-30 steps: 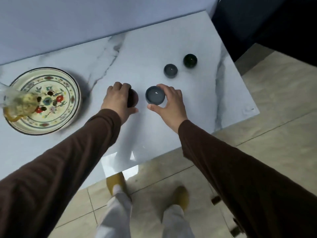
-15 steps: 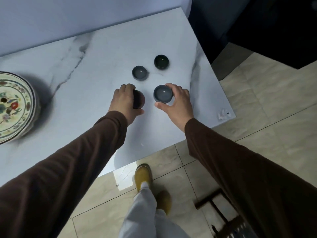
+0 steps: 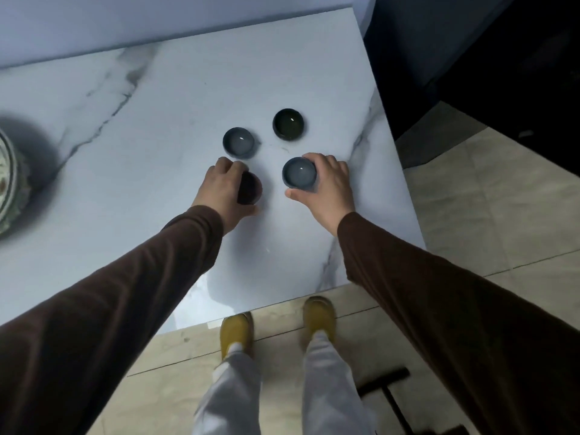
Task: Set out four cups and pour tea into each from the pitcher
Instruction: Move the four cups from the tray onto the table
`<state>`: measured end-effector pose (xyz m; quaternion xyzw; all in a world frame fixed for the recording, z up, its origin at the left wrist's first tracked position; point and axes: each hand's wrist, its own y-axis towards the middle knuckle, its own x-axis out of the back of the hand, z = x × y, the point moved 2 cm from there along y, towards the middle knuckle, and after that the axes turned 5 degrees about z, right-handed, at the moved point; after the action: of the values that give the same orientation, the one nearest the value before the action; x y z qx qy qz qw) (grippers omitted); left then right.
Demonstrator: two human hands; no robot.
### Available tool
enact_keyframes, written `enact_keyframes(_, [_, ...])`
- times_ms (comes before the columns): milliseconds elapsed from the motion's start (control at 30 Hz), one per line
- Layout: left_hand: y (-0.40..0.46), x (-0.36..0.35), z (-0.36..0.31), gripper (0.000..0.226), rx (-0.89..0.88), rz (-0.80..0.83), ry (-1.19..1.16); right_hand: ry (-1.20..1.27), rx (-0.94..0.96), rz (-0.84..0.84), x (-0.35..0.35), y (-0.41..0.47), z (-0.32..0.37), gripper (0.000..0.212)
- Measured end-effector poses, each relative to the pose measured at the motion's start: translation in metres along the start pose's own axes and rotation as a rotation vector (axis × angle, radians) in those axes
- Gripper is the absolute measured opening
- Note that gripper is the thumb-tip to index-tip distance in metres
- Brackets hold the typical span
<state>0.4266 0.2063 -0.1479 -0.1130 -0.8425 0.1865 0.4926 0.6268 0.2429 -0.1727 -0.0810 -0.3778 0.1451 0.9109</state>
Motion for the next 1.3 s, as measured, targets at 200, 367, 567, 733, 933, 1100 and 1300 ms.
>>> enact_keyframes(200, [0.018,-0.022,-0.009,0.071,0.058,-0.06,0.056,-0.125,0.083,0.1,0.003,0.027,-0.02,0.07])
enact_keyframes(367, [0.031,-0.033,-0.012,0.07,0.057,-0.082,0.051,-0.146,0.091,0.116,0.003,0.041,-0.027,0.07])
enact_keyframes(567, [0.036,-0.036,-0.014,0.069,0.047,-0.089,0.074,-0.178,0.091,0.138,0.0,0.042,-0.031,0.068])
enact_keyframes(733, [0.03,-0.035,-0.018,0.074,0.065,-0.062,0.062,-0.206,0.065,0.179,0.003,0.038,-0.025,0.077])
enact_keyframes(933, [0.003,-0.017,-0.017,0.086,0.042,-0.083,0.065,-0.309,0.138,0.101,0.023,0.02,0.004,0.061])
enact_keyframes(1100, [-0.045,0.011,0.004,0.075,0.024,-0.128,0.121,-0.422,0.279,0.113,0.023,-0.012,0.05,0.044])
enact_keyframes(1300, [-0.113,0.048,0.059,0.067,0.041,-0.157,0.11,-0.436,0.314,0.151,-0.016,-0.057,0.123,0.041])
